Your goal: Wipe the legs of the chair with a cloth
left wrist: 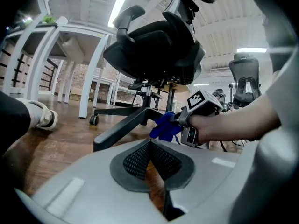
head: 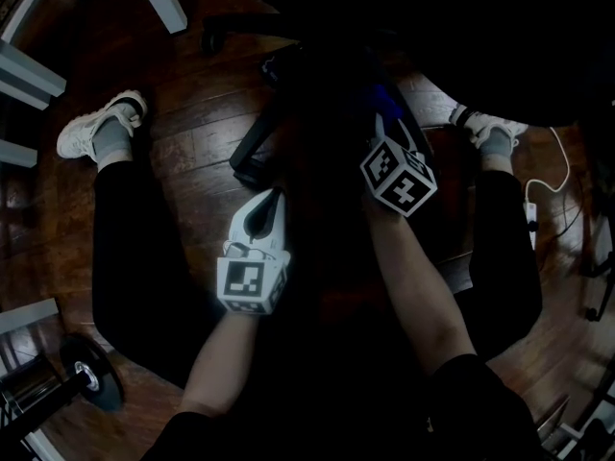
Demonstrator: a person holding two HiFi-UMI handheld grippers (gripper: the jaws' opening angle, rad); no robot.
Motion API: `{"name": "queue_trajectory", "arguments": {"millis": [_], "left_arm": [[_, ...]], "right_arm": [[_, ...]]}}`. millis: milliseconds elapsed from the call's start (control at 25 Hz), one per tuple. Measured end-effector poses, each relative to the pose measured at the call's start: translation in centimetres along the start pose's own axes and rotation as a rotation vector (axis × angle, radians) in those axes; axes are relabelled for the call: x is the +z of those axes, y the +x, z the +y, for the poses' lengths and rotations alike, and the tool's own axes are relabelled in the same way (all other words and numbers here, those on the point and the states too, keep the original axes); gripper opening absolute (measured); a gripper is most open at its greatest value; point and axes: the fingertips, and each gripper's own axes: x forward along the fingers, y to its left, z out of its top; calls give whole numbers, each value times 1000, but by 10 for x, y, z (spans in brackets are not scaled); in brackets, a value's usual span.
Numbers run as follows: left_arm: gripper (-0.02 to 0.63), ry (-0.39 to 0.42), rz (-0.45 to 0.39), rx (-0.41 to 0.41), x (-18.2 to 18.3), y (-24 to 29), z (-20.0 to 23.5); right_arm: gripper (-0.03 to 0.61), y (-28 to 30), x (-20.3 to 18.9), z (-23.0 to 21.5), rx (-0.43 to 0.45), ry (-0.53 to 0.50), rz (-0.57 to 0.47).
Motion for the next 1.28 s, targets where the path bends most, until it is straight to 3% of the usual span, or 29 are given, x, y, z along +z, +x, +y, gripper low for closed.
{"name": "queue_trajectory", "arguments": {"millis": [480,760,1040,1160,1280], "left_arm": [[3,40,-35,-40,5,5,-12],[3,44,-16,-88,1,9,-29],[3,48,-1,-85,-4,6,-32],[3,49,3,-83,-6,6,-30],[3,53,2,-80,-6,5,-29]], "right_arm": [[124,-65,-11,-63,-76,-21,9],[126,-97,-17,-95,-122,-52,19],[124,-126,-23,-131,-177,-83,37],[124,-124,-17,-118,-134,-100,27],[124,-117,-3,-76,-23,-177,-8]]}}
